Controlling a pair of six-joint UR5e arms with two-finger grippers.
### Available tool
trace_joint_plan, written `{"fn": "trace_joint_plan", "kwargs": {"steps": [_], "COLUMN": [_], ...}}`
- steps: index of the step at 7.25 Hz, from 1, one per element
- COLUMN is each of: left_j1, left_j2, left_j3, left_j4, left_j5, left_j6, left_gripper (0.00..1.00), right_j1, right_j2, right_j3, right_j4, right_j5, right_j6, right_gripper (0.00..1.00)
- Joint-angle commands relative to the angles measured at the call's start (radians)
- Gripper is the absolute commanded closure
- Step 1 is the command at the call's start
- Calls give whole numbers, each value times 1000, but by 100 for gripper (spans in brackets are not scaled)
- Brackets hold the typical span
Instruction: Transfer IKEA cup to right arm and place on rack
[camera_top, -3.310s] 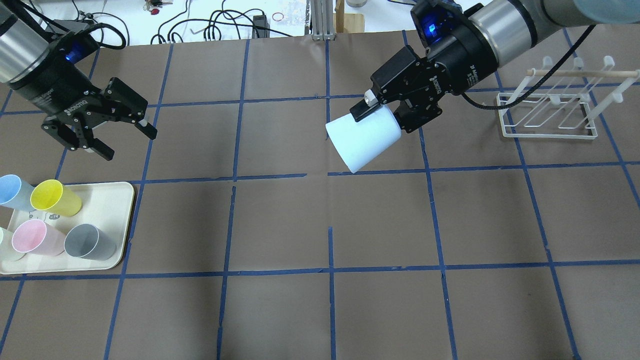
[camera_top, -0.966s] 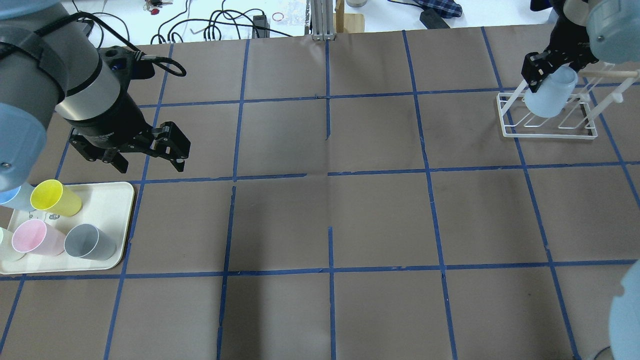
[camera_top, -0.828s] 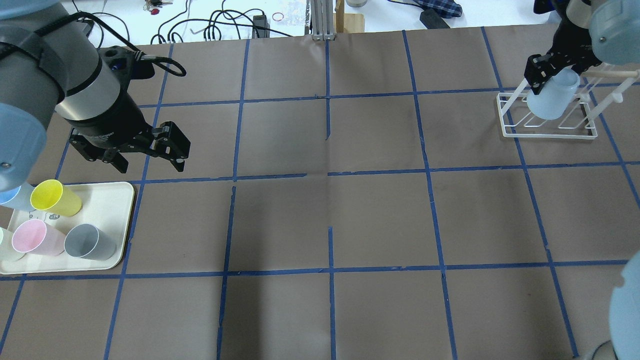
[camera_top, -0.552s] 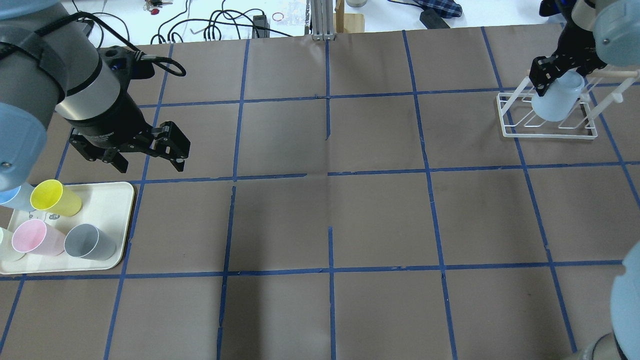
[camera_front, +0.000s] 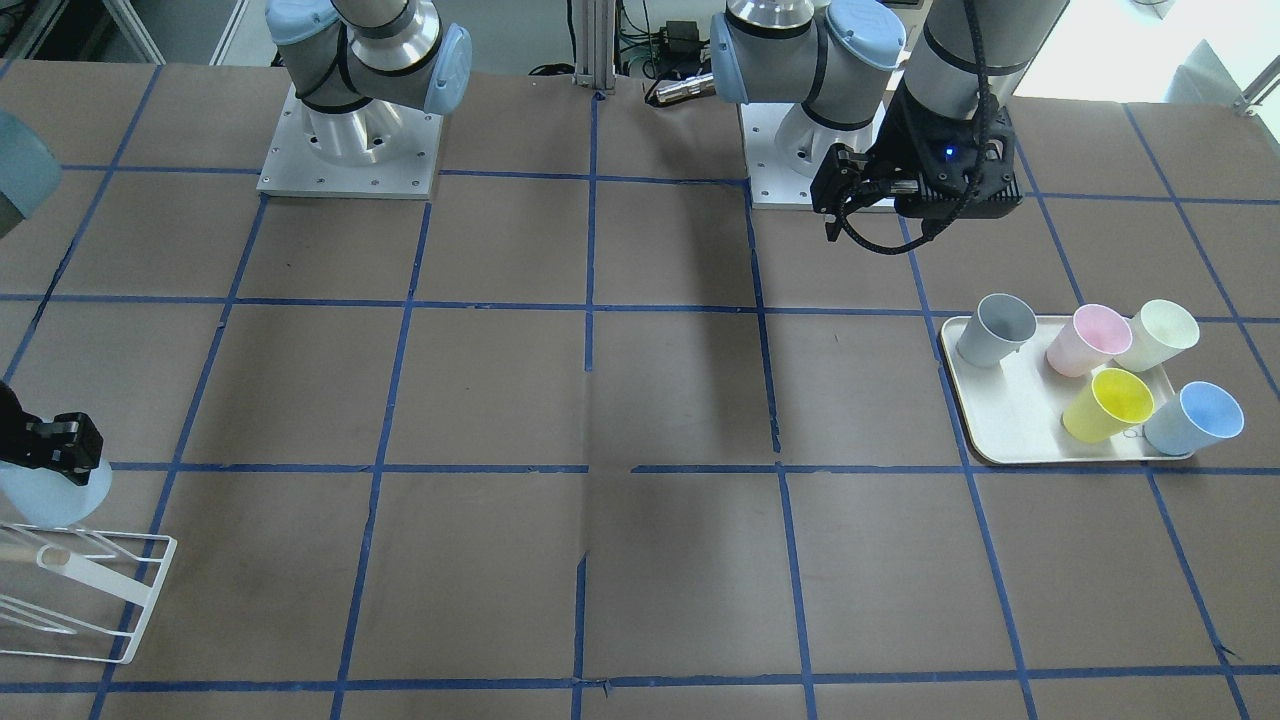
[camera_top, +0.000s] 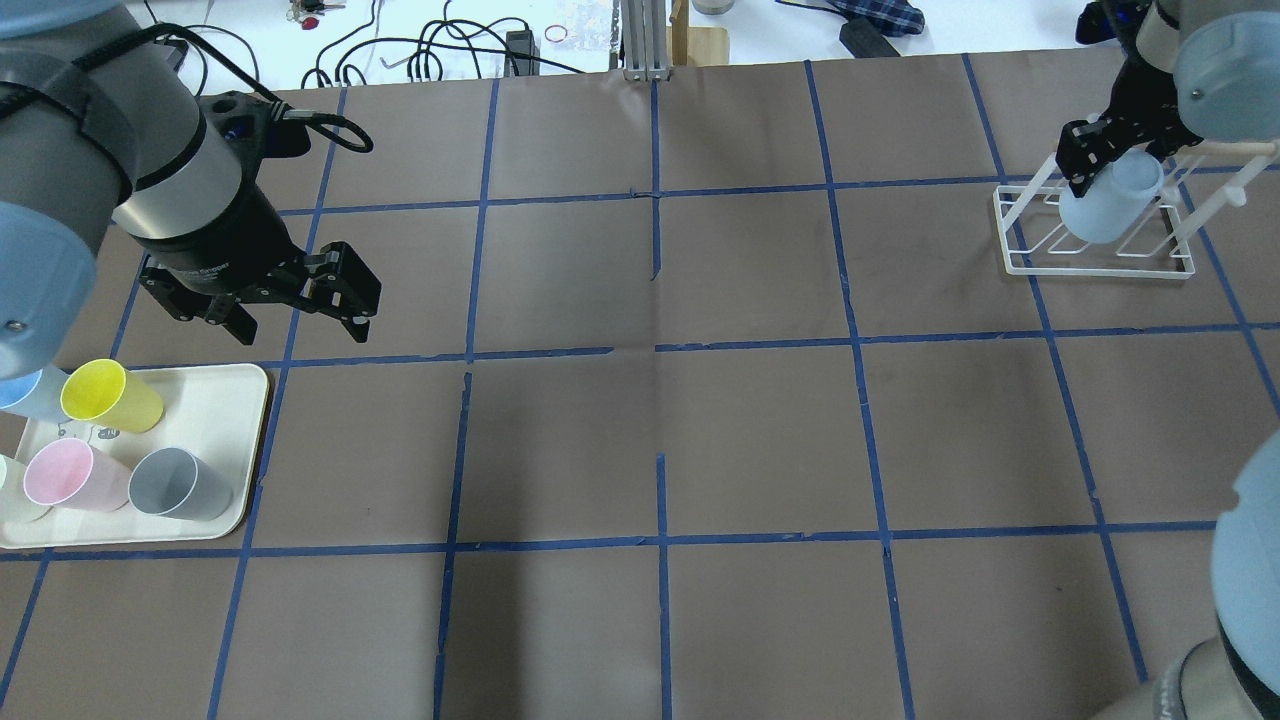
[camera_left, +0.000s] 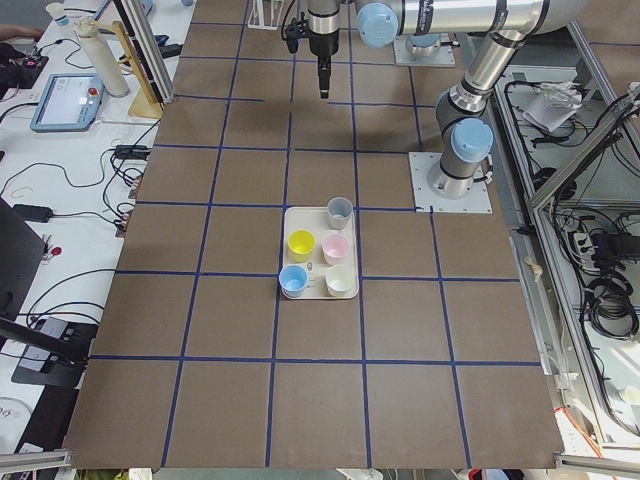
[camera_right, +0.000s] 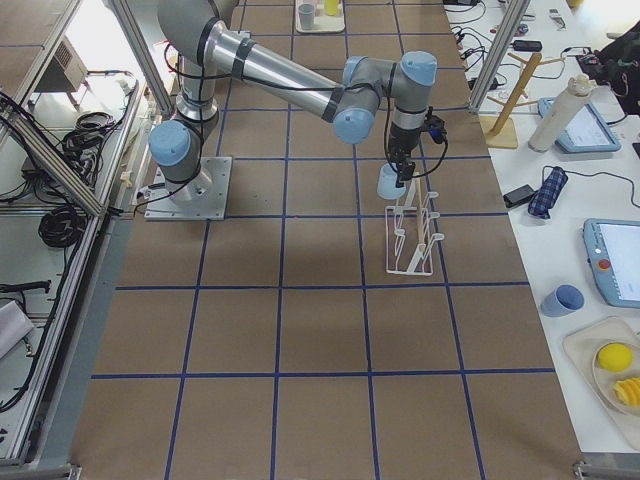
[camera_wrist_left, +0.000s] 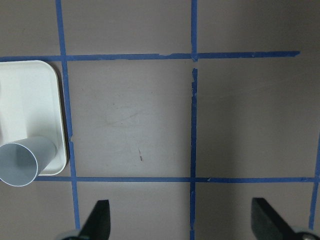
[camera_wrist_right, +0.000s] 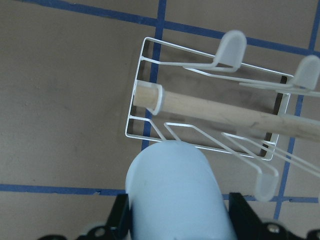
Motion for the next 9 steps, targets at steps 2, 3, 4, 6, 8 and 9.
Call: {"fn": "trace_joint_plan", "kwargs": {"steps": [2, 3, 4, 6, 8, 9], "left_j1": [0, 0, 0, 0, 0, 0], "left_j2": [-5, 1, -1, 1, 1, -4], "left_j3": [1, -2, -1, -2, -1, 2], "left_j4": [7, 9, 10, 10, 10, 10], "left_j5": [0, 0, 0, -1, -1, -1], "left_j6": [-3, 1, 3, 3, -5, -5], "left_gripper": [0, 0, 0, 0, 0, 0], "right_j1": [0, 0, 0, 0, 1, 10], "right_j2": [15, 35, 38, 41, 24, -14], "right_j3": [-2, -2, -2, -12, -18, -20], "right_j4": [-18, -43, -71, -70, -59, -27], "right_j5": [3, 7, 6, 6, 12, 13], "right_j6": [0, 0, -1, 5, 12, 12], "right_gripper": [58, 28, 0, 0, 0, 0]}}
